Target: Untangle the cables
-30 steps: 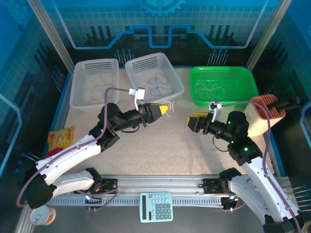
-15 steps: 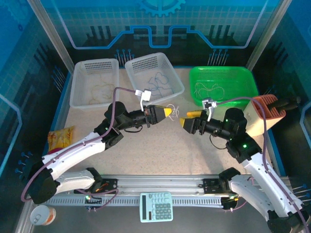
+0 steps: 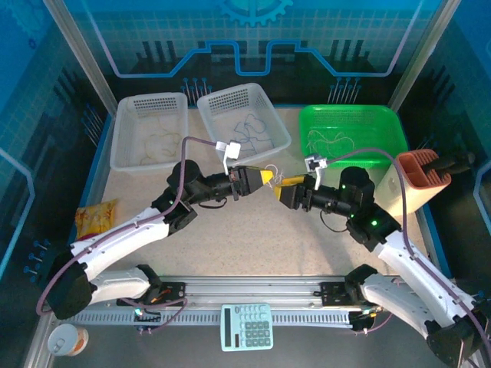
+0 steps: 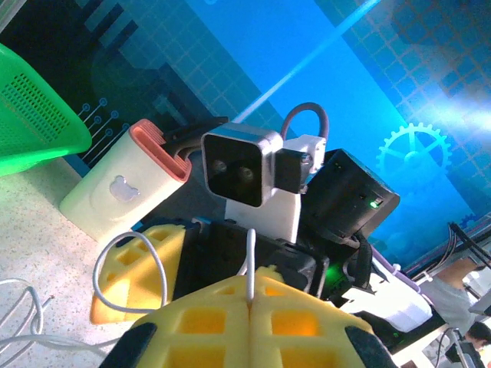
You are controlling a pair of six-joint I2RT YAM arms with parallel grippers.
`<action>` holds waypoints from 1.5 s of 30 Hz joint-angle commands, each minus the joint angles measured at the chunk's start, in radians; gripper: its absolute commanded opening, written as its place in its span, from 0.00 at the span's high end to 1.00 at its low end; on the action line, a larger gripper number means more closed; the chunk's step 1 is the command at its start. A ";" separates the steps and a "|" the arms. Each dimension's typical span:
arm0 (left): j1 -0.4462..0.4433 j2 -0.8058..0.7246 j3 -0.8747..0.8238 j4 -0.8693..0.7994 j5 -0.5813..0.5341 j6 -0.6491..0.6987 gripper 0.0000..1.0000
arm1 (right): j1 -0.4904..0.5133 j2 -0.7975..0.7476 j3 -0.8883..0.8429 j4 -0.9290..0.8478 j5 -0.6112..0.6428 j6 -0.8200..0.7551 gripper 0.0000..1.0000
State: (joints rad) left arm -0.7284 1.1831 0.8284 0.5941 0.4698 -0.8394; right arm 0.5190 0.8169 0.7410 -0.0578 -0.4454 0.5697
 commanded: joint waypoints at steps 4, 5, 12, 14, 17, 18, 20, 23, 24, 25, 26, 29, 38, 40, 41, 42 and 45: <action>0.004 -0.008 -0.013 0.052 0.020 -0.012 1.00 | 0.011 -0.003 0.025 0.015 0.065 -0.032 0.67; 0.004 -0.011 -0.017 0.050 0.017 -0.011 1.00 | 0.010 -0.006 0.026 0.006 0.070 -0.038 0.73; 0.007 -0.079 -0.067 -0.070 -0.107 0.060 1.00 | -0.040 -0.068 0.060 -0.144 0.142 -0.089 1.00; 0.010 -0.115 -0.092 -0.134 -0.183 0.093 1.00 | -0.083 -0.091 0.074 -0.173 0.128 -0.089 1.00; 0.012 -0.165 -0.129 -0.199 -0.271 0.126 1.00 | -0.140 -0.121 0.101 -0.205 0.096 -0.082 1.00; 0.013 -0.178 -0.141 -0.213 -0.293 0.136 1.00 | -0.152 -0.129 0.111 -0.210 0.087 -0.079 1.00; 0.012 -0.195 -0.162 -0.236 -0.323 0.154 1.00 | -0.163 -0.140 0.132 -0.214 0.080 -0.072 1.00; 0.013 -0.194 -0.182 -0.268 -0.341 0.183 1.00 | -0.166 -0.144 0.176 -0.202 0.061 -0.060 1.00; 0.014 -0.190 -0.192 -0.274 -0.352 0.189 1.00 | -0.166 -0.141 0.192 -0.201 0.055 -0.057 1.00; 0.013 -0.186 -0.204 -0.274 -0.361 0.197 1.00 | -0.165 -0.139 0.210 -0.204 0.051 -0.057 1.00; 0.013 -0.183 -0.215 -0.275 -0.371 0.204 1.00 | -0.165 -0.139 0.223 -0.207 0.051 -0.060 1.00; 0.015 -0.181 -0.255 -0.274 -0.413 0.217 1.00 | -0.167 -0.139 0.277 -0.236 0.057 -0.083 1.00; 0.044 -0.200 -0.321 -0.232 -0.428 0.211 1.00 | -0.165 -0.073 0.330 -0.296 -0.053 -0.115 1.00; 0.044 -0.197 -0.325 -0.210 -0.402 0.225 0.90 | -0.153 -0.055 0.305 -0.249 -0.079 -0.076 1.00; 0.045 -0.197 -0.328 -0.200 -0.392 0.227 0.86 | -0.144 -0.051 0.297 -0.233 -0.076 -0.067 1.00; 0.044 -0.197 -0.331 -0.188 -0.379 0.232 0.82 | -0.133 -0.046 0.294 -0.221 -0.067 -0.060 1.00; 0.045 -0.195 -0.342 -0.159 -0.350 0.240 0.70 | -0.103 -0.021 0.311 -0.214 -0.048 -0.062 1.00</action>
State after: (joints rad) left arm -0.6899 0.9890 0.5022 0.3996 0.1009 -0.6220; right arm 0.3908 0.7876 1.0286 -0.3290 -0.4808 0.4915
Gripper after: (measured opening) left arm 0.278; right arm 0.062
